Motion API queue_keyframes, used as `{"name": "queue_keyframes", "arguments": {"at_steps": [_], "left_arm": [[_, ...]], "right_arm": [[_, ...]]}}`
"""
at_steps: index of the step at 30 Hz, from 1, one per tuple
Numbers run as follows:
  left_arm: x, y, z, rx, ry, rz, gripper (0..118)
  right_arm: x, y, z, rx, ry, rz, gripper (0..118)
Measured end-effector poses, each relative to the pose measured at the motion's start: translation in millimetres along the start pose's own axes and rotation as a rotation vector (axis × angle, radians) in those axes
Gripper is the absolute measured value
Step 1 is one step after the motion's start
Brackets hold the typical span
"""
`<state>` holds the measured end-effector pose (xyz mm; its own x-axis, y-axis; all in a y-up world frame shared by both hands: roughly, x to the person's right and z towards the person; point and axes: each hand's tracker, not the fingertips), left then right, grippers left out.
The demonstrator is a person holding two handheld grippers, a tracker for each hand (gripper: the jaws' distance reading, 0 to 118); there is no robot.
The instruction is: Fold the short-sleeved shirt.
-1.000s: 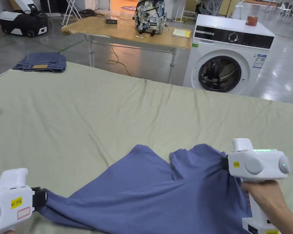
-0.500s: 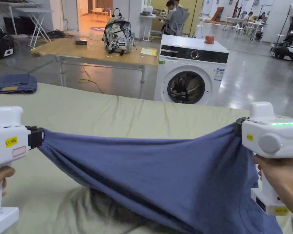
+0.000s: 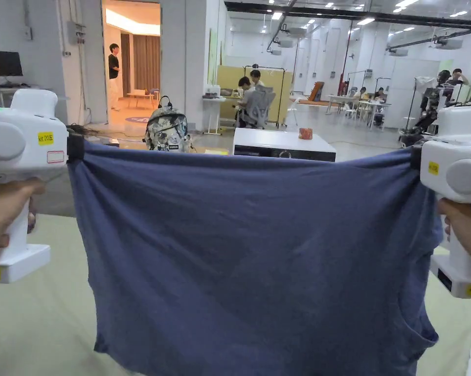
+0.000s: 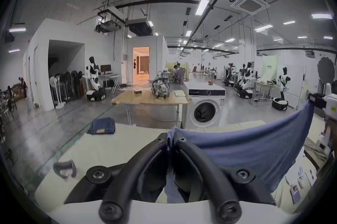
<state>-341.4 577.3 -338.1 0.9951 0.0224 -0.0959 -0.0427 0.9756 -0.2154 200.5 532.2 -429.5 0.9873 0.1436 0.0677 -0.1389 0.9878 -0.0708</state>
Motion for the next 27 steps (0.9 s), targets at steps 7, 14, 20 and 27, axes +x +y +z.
{"name": "queue_keyframes", "arguments": {"at_steps": [7,14,20,27], "left_arm": [[4.3,55.1,-27.4,0.045,0.033,-0.041,0],[10.2,87.8,-44.8,0.073,0.075,-0.063,0],[13.0,89.0,-45.4,0.093,0.092,-0.062,0],[15.4,25.5,-40.2,0.046,0.077,-0.091,0]], "right_arm": [[-4.8,47.2,-35.7,0.036,-0.033,-0.002,1],[-9.5,80.9,-61.2,0.079,-0.064,0.013,1],[-11.0,89.9,-61.5,0.105,-0.068,0.002,1],[-12.5,30.0,-46.9,0.037,-0.064,0.038,1]]}}
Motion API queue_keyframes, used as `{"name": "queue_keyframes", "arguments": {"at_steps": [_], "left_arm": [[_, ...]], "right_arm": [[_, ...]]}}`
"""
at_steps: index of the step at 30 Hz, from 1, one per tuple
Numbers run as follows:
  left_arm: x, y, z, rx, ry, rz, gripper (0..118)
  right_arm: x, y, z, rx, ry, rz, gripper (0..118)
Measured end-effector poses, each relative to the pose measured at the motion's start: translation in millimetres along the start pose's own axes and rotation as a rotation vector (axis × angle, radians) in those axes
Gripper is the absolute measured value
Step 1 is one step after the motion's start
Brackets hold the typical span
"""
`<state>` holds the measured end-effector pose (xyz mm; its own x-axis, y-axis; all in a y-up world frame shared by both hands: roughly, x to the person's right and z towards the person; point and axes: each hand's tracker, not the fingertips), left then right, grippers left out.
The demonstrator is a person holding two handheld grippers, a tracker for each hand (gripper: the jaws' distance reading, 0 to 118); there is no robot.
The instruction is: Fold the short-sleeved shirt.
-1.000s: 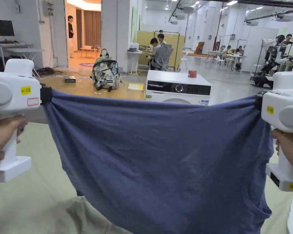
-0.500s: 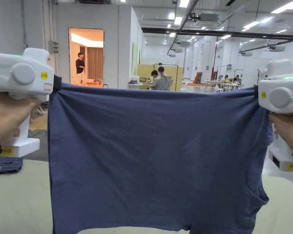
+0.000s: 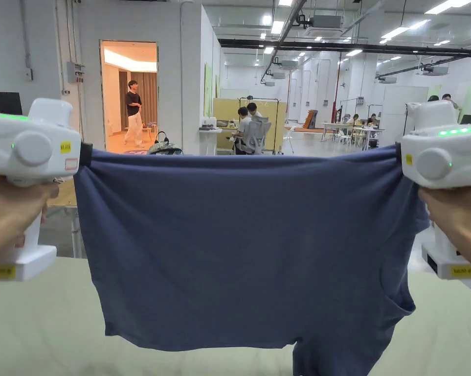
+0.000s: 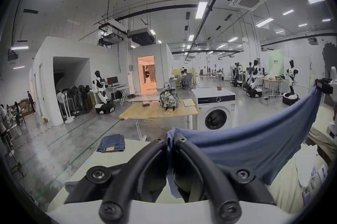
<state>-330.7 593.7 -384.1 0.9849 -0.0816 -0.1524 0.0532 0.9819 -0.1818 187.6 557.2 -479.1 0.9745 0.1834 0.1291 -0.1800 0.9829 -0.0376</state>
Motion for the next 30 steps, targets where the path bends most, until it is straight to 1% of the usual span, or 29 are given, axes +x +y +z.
{"name": "queue_keyframes", "arguments": {"at_steps": [5,12,16,21,23,26,27,29,30], "left_arm": [[0.6,-68.8,10.9,-0.072,-0.039,0.028,0],[-4.3,-144.2,61.6,-0.114,-0.073,0.062,0],[-7.4,-168.5,109.3,-0.103,-0.081,0.094,0],[-11.7,-190.7,163.1,-0.118,-0.086,0.086,0],[-14.0,-201.8,179.9,-0.13,-0.085,0.088,0],[-17.6,-225.3,206.8,-0.151,-0.093,0.11,0],[-17.8,-234.1,214.1,-0.159,-0.097,0.113,0],[-10.4,-254.3,229.0,-0.184,-0.098,0.102,0],[-7.7,-264.3,235.1,-0.199,-0.097,0.093,0]], "right_arm": [[1.4,-66.5,38.5,-0.061,0.008,0.021,1],[7.9,-138.8,95.4,-0.134,0.034,0.021,1],[13.8,-158.6,140.2,-0.162,0.059,0.012,1],[19.3,-175.0,203.1,-0.182,0.09,0.005,1],[23.7,-188.7,215.5,-0.194,0.106,-0.008,1],[31.7,-206.7,244.4,-0.217,0.119,-0.003,1],[31.1,-213.8,251.3,-0.227,0.118,0.006,1],[28.2,-231.2,264.3,-0.245,0.104,0.059,1],[26.8,-240.3,273.7,-0.26,0.111,0.071,1]]}}
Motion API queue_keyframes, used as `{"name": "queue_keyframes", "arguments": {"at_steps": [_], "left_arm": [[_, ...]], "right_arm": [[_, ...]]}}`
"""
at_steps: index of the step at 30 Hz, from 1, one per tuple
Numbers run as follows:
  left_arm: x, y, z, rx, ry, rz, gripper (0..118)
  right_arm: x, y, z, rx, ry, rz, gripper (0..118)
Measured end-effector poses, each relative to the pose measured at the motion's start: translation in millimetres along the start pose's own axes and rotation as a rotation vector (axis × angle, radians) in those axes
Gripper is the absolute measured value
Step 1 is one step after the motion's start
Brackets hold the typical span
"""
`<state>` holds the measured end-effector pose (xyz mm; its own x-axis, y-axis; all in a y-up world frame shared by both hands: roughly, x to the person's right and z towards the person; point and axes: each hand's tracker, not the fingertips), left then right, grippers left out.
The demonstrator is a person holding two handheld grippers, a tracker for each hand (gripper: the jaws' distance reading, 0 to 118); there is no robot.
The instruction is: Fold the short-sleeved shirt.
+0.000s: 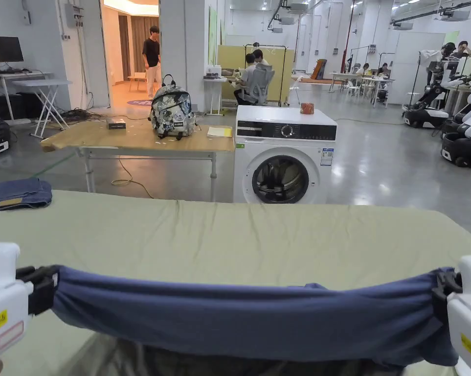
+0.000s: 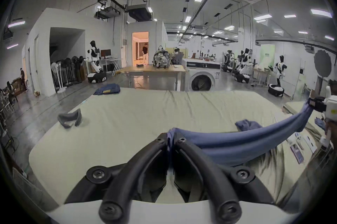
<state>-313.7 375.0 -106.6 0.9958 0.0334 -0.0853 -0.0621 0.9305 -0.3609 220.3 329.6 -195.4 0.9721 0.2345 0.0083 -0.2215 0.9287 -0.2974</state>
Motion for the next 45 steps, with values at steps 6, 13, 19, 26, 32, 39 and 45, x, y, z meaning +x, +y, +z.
{"name": "queue_keyframes", "arguments": {"at_steps": [6,13,19,26,32,39,45], "left_arm": [[3.2,-60.7,14.0,-0.094,0.012,0.058,0],[-5.8,-116.4,-0.7,-0.326,0.006,0.067,0],[-10.9,-134.8,6.5,-0.417,-0.004,0.06,0],[-11.8,-160.4,-5.0,-0.543,-0.014,0.044,0],[-12.4,-183.2,-40.9,-0.678,-0.001,0.066,0],[-9.5,-185.5,-47.0,-0.701,0.005,0.066,0],[-17.0,-170.2,-44.8,-0.668,-0.002,0.132,22]], "right_arm": [[-14.1,-62.0,22.6,-0.127,0.017,0.013,1],[-20.1,-124.6,36.6,-0.317,0.065,-0.008,1],[-21.6,-156.7,51.8,-0.434,0.083,0.044,1],[-17.8,-187.5,42.5,-0.578,0.119,0.038,1],[-18.2,-214.3,11.2,-0.717,0.162,0.042,1],[-14.6,-221.7,-5.3,-0.765,0.174,0.026,1],[-9.6,-200.5,-6.9,-0.799,0.182,-0.017,28]]}}
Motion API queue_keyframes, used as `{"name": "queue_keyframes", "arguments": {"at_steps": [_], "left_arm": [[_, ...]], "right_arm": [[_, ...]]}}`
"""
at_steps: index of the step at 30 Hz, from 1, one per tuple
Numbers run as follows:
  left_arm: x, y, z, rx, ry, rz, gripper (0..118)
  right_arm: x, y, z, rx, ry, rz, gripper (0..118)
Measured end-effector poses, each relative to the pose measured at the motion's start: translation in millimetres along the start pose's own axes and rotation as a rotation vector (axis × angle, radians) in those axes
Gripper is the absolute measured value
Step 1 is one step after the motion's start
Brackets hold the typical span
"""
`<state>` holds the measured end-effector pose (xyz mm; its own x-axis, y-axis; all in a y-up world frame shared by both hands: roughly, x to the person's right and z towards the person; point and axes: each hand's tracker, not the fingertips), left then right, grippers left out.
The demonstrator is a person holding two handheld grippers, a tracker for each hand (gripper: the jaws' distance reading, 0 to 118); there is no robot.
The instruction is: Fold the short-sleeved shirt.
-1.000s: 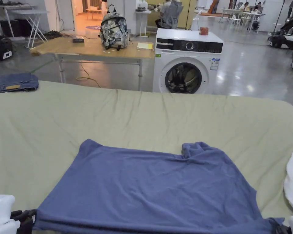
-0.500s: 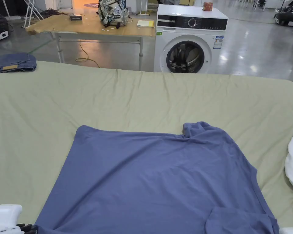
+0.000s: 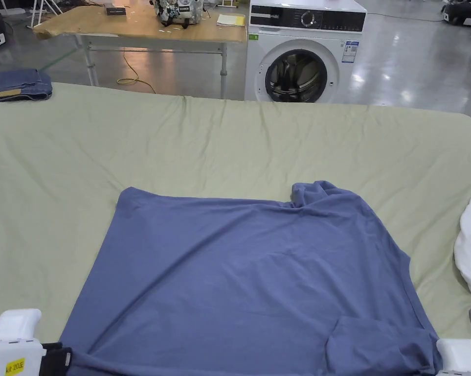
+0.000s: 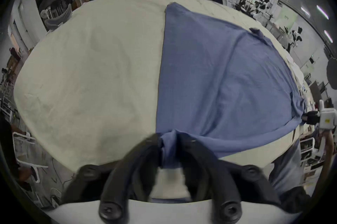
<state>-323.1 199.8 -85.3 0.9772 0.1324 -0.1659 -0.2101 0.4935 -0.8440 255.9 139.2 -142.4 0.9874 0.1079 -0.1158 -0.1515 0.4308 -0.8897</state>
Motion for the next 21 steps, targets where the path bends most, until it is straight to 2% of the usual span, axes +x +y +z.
{"name": "queue_keyframes", "arguments": {"at_steps": [1,2,3,5,9,13,14,15,16,17,20,21], "left_arm": [[0.3,3.2,6.4,0.036,-0.003,0.014,38],[2.6,7.8,13.2,0.076,-0.001,0.02,60],[4.2,11.4,18.9,0.111,-0.014,0.022,68],[9.6,21.5,30.8,0.191,-0.069,0.022,68],[36.1,42.0,43.2,0.294,-0.068,-0.029,68],[69.1,51.6,53.5,0.45,-0.063,-0.095,68],[77.5,51.7,56.0,0.502,-0.059,-0.105,66],[84.7,51.6,58.2,0.547,-0.055,-0.111,61],[91.1,54.0,56.8,0.575,-0.059,-0.121,54],[98.2,55.6,57.4,0.599,-0.057,-0.131,41],[120.1,59.8,52.3,0.664,0.001,-0.187,8],[124.9,60.8,50.9,0.673,0.007,-0.207,2]], "right_arm": [[-2.3,4.2,5.9,0.019,-0.023,-0.002,51],[-5.4,9.4,13.1,0.061,-0.052,0.001,83],[-7.7,13.4,19.2,0.096,-0.059,0.005,92],[-13.8,26.9,32.2,0.182,-0.058,-0.009,93],[-32.5,51.9,47.3,0.327,-0.098,-0.043,93],[-51.4,71.9,60.3,0.565,0.005,-0.114,90],[-58.5,75.9,62.6,0.62,0.02,-0.122,80],[-65.7,80.4,63.3,0.648,0.02,-0.121,60],[-74.3,85.2,64.8,0.682,0.007,-0.115,33],[-81.4,89.1,64.7,0.712,0.002,-0.106,10],[-101.1,100.8,67.1,0.747,0.031,-0.094,0],[-105.1,104.0,67.0,0.747,0.042,-0.098,0]]}}
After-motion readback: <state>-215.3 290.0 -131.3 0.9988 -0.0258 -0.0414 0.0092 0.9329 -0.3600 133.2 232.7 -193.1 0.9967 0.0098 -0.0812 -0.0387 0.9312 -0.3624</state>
